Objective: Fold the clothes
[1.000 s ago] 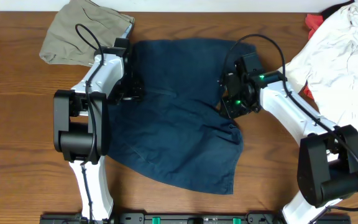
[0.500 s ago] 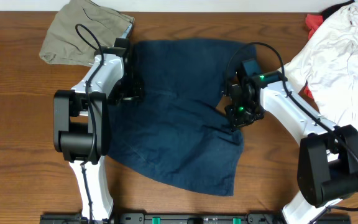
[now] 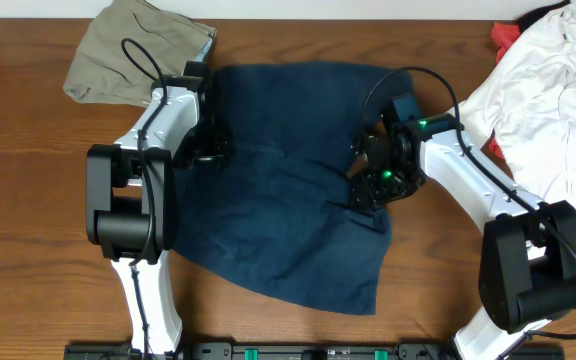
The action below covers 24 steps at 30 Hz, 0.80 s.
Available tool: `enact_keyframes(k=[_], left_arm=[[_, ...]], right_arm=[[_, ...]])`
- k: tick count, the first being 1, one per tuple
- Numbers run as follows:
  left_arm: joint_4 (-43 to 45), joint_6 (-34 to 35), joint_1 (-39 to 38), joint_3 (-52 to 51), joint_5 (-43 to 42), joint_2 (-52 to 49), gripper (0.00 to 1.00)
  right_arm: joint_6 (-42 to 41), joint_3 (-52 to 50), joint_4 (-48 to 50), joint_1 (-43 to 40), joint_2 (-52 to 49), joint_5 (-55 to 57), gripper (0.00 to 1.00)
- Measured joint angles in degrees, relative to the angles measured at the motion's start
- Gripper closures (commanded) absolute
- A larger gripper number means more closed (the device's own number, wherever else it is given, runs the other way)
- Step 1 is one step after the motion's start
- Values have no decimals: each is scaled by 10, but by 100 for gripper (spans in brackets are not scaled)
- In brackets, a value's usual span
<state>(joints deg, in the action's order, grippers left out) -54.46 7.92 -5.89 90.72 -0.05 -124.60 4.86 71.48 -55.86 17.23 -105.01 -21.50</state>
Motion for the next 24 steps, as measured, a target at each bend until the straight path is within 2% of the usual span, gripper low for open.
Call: enact_keyframes(k=[2,4,6,15,24], left_arm=[[0,0,0,0,0,0,25],[0,0,0,0,0,0,25],[0,0,0,0,0,0,25],[0,0,-2,0,-2,0,25],[-1,0,-2,-1,-7,0,25]], right_arm=[[2,-1,-2,4,0,8,66],[-6,-5,-3,10,0,28,89],[-20,-13,-2,14,0,54,99],[-48,-26,-2,-27,0,120,99],[-62,-27,-7,-152,0,117,95]])
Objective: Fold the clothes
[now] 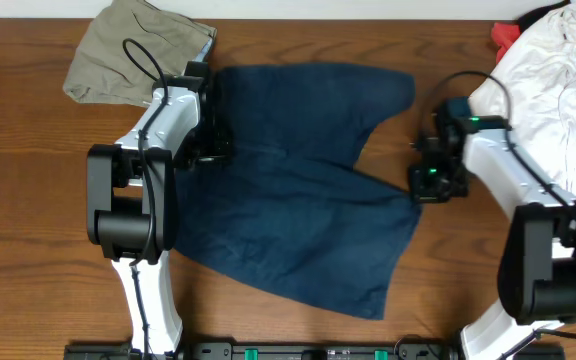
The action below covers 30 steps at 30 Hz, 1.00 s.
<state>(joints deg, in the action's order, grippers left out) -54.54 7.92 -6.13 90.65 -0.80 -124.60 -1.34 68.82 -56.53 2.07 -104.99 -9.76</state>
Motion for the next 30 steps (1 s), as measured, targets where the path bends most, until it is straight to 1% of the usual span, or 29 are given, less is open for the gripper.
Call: enact_keyframes(k=[1,2,3,4,7,9,13,16,18,19,21,25,30], left_arm=[[1,0,0,0,-3,0,25],[1,0,-1,0,-4,0,25],[1,0,-1,-1,-4,0,25],[2,0,-1,-1,-4,0,25],[2,0,-1,-1,-4,0,25],[2,0,-1,-1,-5,0,25],[2,0,-1,-1,-5,0,25],[2,0,-1,-1,-5,0,25],[2,0,-1,-1,-5,0,25],[2,0,-1,-1,-5,0,25],[2,0,-1,-1,-5,0,25],[3,0,-1,-1,-5,0,25],[3,0,-1,-2,-5,0,25]], right_arm=[[-2,0,1,-11,0,-10,89],[-5,0,3,-20,0,-19,80],[-1,0,8,-29,0,-30,66],[-2,0,12,-35,0,-39,56],[4,0,46,-41,0,-75,41],[7,0,75,-40,0,-99,36],[-1,-1,171,-31,0,-126,36],[-14,-1,237,-11,0,-110,38],[-23,-1,267,6,0,-94,43],[-29,-1,289,19,0,-83,48],[-35,-1,313,36,0,-68,48],[-48,-1,346,70,-5,-33,52],[-59,-1,387,98,-39,-4,60]])
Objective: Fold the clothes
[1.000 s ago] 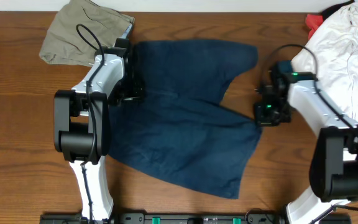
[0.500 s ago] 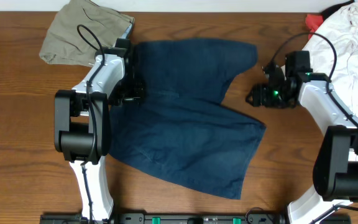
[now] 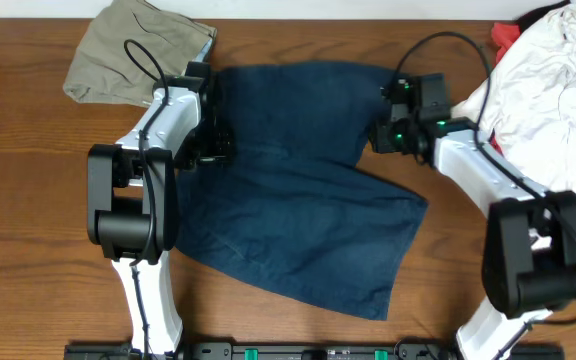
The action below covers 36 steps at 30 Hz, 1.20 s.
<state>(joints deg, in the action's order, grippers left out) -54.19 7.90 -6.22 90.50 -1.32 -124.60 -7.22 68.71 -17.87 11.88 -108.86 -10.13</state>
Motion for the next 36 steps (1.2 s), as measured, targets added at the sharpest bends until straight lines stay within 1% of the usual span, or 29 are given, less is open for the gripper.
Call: enact_keyframes(k=[2,6,10,12,15,18,22,25,27,32,36], left_arm=[[0,0,0,0,0,0,25],[1,0,0,0,0,0,25],[1,0,0,0,0,0,25],[1,0,0,0,0,0,25],[1,0,0,0,0,0,25],[1,0,0,0,0,0,25],[2,0,0,0,0,0,25],[2,0,0,0,0,0,25],[2,0,0,0,0,0,25],[2,0,0,0,0,0,25],[2,0,0,0,0,0,25]], right_arm=[[-4,0,23,5,-22,7,61],[-16,0,58,8,-55,22,61],[-33,0,89,8,-75,38,58],[-40,0,99,8,-76,43,53],[-47,0,123,8,-77,47,53],[-57,0,136,8,-77,48,57],[-73,0,143,8,-77,49,64],[-83,0,143,8,-77,50,78],[-89,0,143,9,-77,50,83],[-92,0,143,20,-77,53,80],[-96,0,140,29,-77,53,69]])
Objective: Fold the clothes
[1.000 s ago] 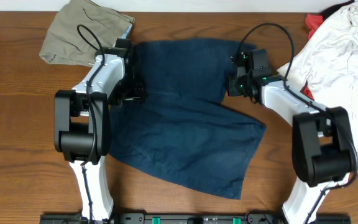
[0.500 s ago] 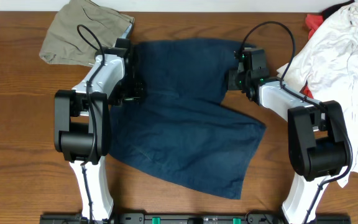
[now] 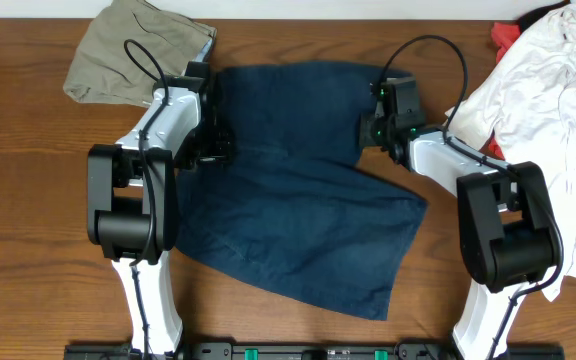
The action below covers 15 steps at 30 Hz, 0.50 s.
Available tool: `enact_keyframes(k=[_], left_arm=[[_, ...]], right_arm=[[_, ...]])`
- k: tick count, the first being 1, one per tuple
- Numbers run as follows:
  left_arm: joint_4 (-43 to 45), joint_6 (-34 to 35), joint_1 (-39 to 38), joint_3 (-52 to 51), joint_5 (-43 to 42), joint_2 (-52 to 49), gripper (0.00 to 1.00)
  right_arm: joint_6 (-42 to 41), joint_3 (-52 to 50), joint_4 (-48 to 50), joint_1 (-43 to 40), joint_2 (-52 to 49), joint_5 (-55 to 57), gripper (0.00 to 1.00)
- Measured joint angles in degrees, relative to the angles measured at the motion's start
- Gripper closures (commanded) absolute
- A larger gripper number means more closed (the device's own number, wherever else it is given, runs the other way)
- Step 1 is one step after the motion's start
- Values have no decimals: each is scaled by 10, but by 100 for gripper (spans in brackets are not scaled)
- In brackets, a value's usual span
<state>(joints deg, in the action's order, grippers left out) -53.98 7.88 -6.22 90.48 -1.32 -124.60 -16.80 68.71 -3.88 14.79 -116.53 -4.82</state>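
Note:
Dark blue shorts (image 3: 298,200) lie spread flat across the middle of the wooden table, one leg pointing to the back right and the other to the front right. My left gripper (image 3: 214,150) rests low on the shorts' left edge and looks shut on the cloth. My right gripper (image 3: 371,128) sits on the right edge of the back leg. Its fingers are dark against the dark cloth, so their spread is not visible.
A folded khaki garment (image 3: 138,50) lies at the back left, just behind my left arm. A heap of white clothes (image 3: 548,90) with a red piece (image 3: 505,35) fills the back right corner. Bare wood (image 3: 28,200) lies left of and in front of the shorts.
My right gripper has shifted a little to the left, further onto the back leg of the shorts. The leg's right edge now lies slightly further left. The left arm has not moved.
First my right gripper was on the bunched right side of the shorts. Then it was further right, with the front leg drawn out flat. After that it was up at the back leg's edge, and it is there now. My left gripper stayed at the left edge throughout.

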Motion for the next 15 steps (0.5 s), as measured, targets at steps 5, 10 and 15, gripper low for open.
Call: enact_keyframes(k=[5,10,15], left_arm=[[0,0,0,0,0,0,25],[0,0,0,0,0,0,25],[0,0,0,0,0,0,25]], right_arm=[[-1,0,-9,0,0,7,64],[-2,0,-15,0,-1,20,59],[-2,1,-10,0,-12,24,59]])
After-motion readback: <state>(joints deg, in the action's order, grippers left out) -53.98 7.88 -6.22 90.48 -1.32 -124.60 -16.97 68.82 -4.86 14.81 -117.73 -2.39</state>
